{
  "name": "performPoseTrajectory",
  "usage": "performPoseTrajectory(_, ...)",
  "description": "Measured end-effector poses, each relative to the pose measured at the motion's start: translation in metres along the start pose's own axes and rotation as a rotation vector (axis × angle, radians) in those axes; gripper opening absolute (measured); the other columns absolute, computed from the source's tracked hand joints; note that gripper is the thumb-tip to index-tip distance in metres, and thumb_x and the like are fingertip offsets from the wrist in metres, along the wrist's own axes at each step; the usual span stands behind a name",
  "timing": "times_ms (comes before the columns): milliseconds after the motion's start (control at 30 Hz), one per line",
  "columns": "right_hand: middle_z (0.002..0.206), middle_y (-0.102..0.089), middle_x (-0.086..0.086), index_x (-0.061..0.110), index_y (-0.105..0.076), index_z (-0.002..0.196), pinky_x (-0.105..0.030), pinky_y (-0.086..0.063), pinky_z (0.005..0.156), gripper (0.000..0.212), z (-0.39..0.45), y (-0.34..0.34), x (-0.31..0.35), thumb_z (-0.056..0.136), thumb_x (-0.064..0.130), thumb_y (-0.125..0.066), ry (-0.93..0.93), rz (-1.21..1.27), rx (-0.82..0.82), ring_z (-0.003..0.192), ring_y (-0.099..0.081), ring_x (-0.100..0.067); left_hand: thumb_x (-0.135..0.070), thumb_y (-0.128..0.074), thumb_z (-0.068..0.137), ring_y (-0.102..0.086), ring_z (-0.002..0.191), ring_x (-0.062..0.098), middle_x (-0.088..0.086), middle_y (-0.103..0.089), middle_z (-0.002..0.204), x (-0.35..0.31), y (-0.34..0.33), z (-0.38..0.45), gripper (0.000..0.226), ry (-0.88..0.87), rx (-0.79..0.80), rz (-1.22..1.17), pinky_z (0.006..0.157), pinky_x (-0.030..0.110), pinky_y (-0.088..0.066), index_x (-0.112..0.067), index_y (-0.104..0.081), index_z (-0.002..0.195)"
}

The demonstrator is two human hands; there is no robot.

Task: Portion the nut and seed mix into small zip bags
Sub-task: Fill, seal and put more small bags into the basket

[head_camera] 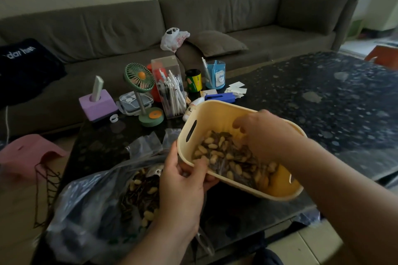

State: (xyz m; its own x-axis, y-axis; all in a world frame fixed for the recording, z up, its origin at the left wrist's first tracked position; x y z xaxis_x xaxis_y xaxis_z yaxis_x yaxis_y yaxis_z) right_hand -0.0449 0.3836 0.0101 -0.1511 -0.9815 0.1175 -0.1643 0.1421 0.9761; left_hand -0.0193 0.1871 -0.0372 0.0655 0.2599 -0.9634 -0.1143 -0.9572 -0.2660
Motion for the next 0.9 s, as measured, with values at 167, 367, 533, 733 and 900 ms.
performPoseTrajectory(167, 0.123, -0.062, 0.008, 0.044, -0.058, 0.138, -0.026, -0.052, 0.083, 0.044, -0.009, -0.025, 0.003, 0.099, 0.026, -0.068, 0.075, 0.012, 0.144, 0.104, -0.061, -0.013, 0.001, -0.061, 0.103, -0.078, 0.095, 0.015, -0.007, -0.079, 0.105, -0.005, -0.006, -0.008, 0.058, -0.030, 0.018, 0.017, 0.075, 0.035, -0.065, -0.052, -0.058, 0.126)
performPoseTrajectory(367, 0.121, -0.061, 0.008, 0.041, -0.060, 0.134, -0.028, -0.053, 0.083, 0.047, 0.009, -0.038, 0.000, 0.093, 0.024, -0.074, 0.076, 0.031, 0.074, 0.103, -0.062, -0.015, 0.003, -0.061, 0.103, -0.079, 0.092, 0.019, -0.004, -0.079, 0.107, 0.000, -0.002, -0.008, 0.059, -0.011, 0.003, 0.012, 0.073, 0.035, -0.064, -0.045, -0.056, 0.137)
performPoseTrajectory(533, 0.104, -0.061, 0.012, 0.039, -0.065, 0.129, -0.027, -0.052, 0.075, 0.030, 0.004, -0.017, 0.010, 0.100, 0.036, -0.065, 0.073, 0.096, 0.006, 0.092, -0.061, -0.010, 0.000, -0.062, 0.103, -0.076, 0.077, 0.015, 0.002, -0.077, 0.100, 0.002, -0.006, 0.007, 0.051, 0.045, 0.007, 0.022, 0.071, 0.036, -0.065, -0.046, -0.064, 0.125)
performPoseTrajectory(733, 0.104, -0.073, 0.011, 0.032, -0.076, 0.108, -0.035, -0.056, 0.085, 0.019, -0.010, 0.010, 0.072, 0.101, 0.029, -0.059, 0.230, 0.356, -0.286, 0.095, -0.064, -0.012, -0.016, -0.052, 0.112, -0.077, 0.081, 0.022, 0.007, -0.078, 0.107, 0.015, -0.014, 0.033, 0.028, 0.190, 0.026, -0.050, 0.071, 0.040, -0.065, -0.033, -0.069, 0.125)
performPoseTrajectory(900, 0.102, -0.073, 0.004, 0.026, -0.077, 0.107, -0.030, -0.052, 0.082, 0.023, -0.009, 0.016, 0.104, 0.098, 0.018, -0.058, 0.321, 0.404, -0.411, 0.093, -0.064, -0.015, -0.011, -0.045, 0.112, -0.074, 0.077, 0.022, 0.013, -0.074, 0.105, -0.007, 0.015, 0.049, 0.046, 0.197, 0.044, 0.076, 0.056, 0.034, -0.061, -0.027, -0.043, 0.155)
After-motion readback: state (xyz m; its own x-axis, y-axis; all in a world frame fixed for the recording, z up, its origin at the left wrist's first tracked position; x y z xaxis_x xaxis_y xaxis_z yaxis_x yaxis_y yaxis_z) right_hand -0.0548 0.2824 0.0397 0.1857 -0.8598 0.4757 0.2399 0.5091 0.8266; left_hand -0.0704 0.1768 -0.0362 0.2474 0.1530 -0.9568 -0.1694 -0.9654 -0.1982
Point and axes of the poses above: each hand's wrist, its own z-axis towards the middle knuckle, its own y-axis out of the back of the hand, x = y × z, the point moved 9 cm from there along z, towards the middle knuckle
